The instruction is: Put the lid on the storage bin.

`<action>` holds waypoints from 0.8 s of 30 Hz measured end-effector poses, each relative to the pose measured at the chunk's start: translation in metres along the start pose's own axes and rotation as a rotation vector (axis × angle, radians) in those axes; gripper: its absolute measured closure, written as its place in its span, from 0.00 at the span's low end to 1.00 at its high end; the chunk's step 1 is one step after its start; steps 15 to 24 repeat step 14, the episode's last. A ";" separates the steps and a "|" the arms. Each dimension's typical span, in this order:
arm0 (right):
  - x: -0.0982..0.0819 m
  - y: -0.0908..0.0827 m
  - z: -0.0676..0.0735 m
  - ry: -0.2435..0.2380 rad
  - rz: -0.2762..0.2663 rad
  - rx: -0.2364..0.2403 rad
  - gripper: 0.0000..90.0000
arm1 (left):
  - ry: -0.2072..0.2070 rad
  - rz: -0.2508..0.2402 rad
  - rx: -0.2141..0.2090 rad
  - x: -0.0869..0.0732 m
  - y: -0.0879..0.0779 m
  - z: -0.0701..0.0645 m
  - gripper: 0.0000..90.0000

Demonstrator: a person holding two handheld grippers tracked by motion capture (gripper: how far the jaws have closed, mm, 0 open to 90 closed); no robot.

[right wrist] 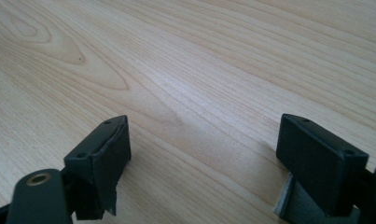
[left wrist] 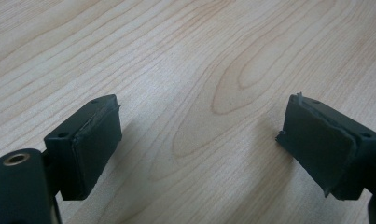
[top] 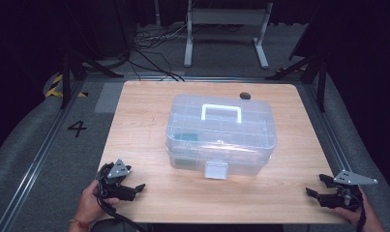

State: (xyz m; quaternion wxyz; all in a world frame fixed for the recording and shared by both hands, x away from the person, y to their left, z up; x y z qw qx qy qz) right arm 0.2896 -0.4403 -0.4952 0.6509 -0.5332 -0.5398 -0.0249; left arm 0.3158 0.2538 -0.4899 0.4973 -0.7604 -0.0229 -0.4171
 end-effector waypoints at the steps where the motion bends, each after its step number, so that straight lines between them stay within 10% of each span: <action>1: 0.000 0.000 0.000 0.000 0.000 0.000 0.20 | 0.001 0.002 0.002 0.000 0.000 0.000 0.14; 24: 0.000 0.000 0.000 0.000 0.000 0.000 0.20 | 0.000 0.004 0.001 0.000 0.000 0.000 0.14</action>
Point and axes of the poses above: each handheld gripper's, and its own axes: y roughly forward along the jaws, x roughly out of its top, z roughly to its left, the point moved 1 cm from there along y, roughly forward along the jaws, and after that the axes turned 12 degrees about -y, right-handed, at the moved point
